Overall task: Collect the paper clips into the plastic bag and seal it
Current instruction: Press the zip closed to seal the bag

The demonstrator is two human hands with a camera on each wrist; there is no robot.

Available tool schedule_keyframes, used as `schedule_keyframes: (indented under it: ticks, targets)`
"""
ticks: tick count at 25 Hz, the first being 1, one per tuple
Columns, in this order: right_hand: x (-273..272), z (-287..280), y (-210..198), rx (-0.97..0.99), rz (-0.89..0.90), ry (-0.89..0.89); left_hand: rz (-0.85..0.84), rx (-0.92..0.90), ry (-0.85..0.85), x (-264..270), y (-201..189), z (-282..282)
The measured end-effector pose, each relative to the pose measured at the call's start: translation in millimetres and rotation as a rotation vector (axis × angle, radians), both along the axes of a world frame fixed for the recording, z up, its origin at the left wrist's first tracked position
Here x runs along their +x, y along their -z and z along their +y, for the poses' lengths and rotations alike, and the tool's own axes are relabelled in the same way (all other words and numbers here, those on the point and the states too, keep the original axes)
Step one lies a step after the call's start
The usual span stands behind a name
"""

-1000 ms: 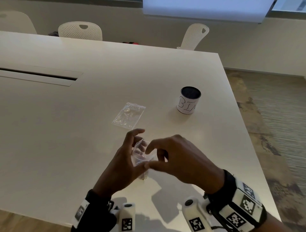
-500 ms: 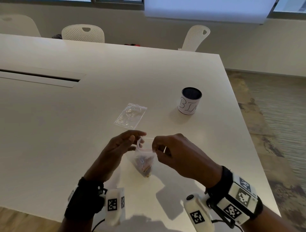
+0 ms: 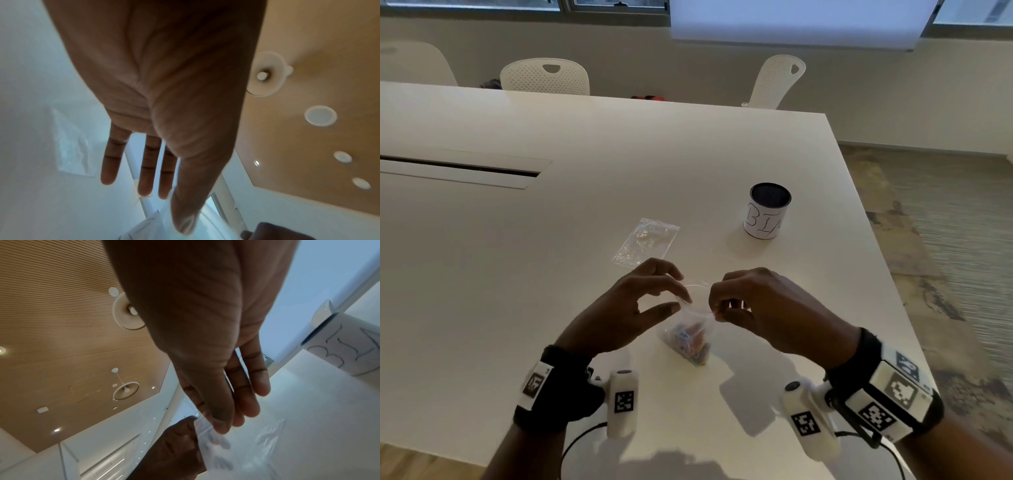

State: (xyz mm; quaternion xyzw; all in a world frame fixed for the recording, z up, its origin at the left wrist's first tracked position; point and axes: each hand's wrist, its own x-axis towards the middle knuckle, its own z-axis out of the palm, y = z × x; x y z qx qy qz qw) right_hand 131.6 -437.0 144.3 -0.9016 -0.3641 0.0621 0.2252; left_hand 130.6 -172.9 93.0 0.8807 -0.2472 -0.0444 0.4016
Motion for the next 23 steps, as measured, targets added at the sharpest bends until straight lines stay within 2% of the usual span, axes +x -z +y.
schedule_keyframes:
  ticks: [5, 11, 15, 17, 20, 23]
  targets:
    - [11.2, -24.4, -13.8, -0.033, -0.087, 0.02, -0.171, 0.044, -0.012, 8.7, -20.0, -5.3]
    - [12.8, -43.2, -11.8, 0.192, -0.151, 0.174, -0.252, -0.092, -0.115, 1.6, -39.5, -35.1]
    - [8.8, -50.1, -7.5, 0.416, 0.067, 0.238, -0.247, -0.154, -0.253, -2.9, -39.7, -48.1]
    - [8.0, -54.3, -2.3, 0.472, 0.115, 0.287, -0.207, -0.145, -0.275, -2.9, -37.4, -52.9]
    - [-0.9, -61.0, 6.6, 0.536, 0.192, 0.359, -0.103, -0.155, -0.231, -5.4, -31.2, -55.8]
    - [-16.1, -70.2, 7.7, 0.6, 0.399, 0.399, 0.076, -0.248, -0.137, -12.8, -25.7, -56.6]
